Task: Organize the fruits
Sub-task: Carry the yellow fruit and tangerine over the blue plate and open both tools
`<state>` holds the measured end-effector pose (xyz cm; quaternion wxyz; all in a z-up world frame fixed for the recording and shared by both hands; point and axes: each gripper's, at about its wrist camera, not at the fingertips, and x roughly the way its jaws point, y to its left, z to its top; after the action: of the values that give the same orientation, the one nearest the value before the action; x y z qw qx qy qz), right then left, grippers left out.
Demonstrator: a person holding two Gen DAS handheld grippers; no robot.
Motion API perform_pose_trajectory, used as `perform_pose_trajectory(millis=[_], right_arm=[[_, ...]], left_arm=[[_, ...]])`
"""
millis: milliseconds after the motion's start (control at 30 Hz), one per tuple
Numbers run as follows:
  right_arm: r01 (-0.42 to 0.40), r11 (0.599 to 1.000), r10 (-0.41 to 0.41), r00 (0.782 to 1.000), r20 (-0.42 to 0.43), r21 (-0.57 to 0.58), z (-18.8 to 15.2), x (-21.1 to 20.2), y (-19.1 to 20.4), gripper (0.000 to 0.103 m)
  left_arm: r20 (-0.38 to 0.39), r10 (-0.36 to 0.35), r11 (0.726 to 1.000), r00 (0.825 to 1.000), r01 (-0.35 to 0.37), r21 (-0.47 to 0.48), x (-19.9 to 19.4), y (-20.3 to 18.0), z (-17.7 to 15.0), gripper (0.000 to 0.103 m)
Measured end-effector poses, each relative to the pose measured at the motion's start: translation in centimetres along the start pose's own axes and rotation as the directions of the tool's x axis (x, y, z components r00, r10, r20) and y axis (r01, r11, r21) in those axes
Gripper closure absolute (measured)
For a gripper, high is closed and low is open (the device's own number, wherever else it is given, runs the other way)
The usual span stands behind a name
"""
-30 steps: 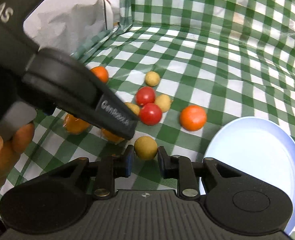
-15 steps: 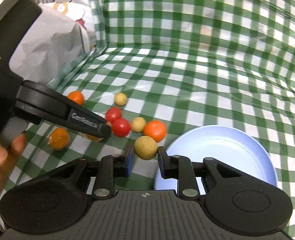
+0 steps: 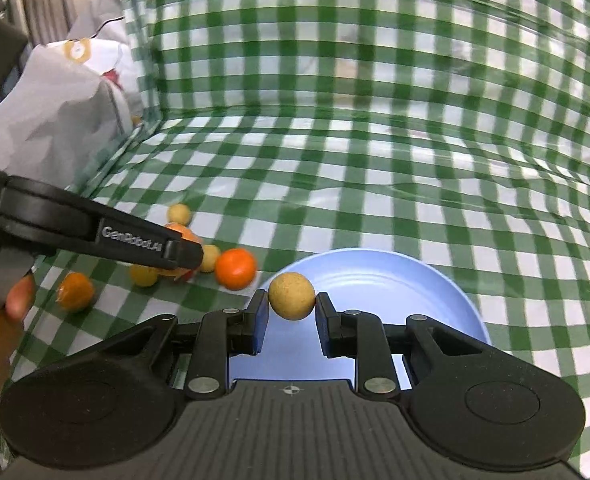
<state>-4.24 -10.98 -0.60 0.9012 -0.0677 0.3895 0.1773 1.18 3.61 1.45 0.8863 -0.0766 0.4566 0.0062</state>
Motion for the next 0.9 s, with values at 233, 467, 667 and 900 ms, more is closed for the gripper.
perform_pose_trajectory(millis=[233, 467, 667, 900], right_arm=[[0.034, 0.999, -0.034, 0.999, 0.012, 0.038, -0.2, -0.5, -1.7, 0.076], [0.102, 0.993, -0.1, 0.994, -0.039, 0.057, -0.7, 0.0, -3.1, 0.076], [0.196, 0.974, -0.179, 0.974, -0.138, 0.116, -2.3, 1.0, -6.0, 0.076], [0.268, 0.951, -0.235, 0.951, -0.201, 0.152, -3.8, 0.5, -8.6, 0.077]], left_arm=[[0.025, -0.022, 1.0, 0.999, 0.022, 0.002, 0.0, -1.4, 0.1, 0.062], [0.029, -0.017, 1.0, 0.999, 0.017, -0.003, 0.4, -1.9, 0.0, 0.062], [0.03, -0.038, 0.999, 0.999, 0.038, 0.016, 0.6, -2.2, 0.1, 0.062], [0.03, -0.081, 0.995, 0.996, 0.079, 0.062, 0.7, -3.5, -0.1, 0.062]])
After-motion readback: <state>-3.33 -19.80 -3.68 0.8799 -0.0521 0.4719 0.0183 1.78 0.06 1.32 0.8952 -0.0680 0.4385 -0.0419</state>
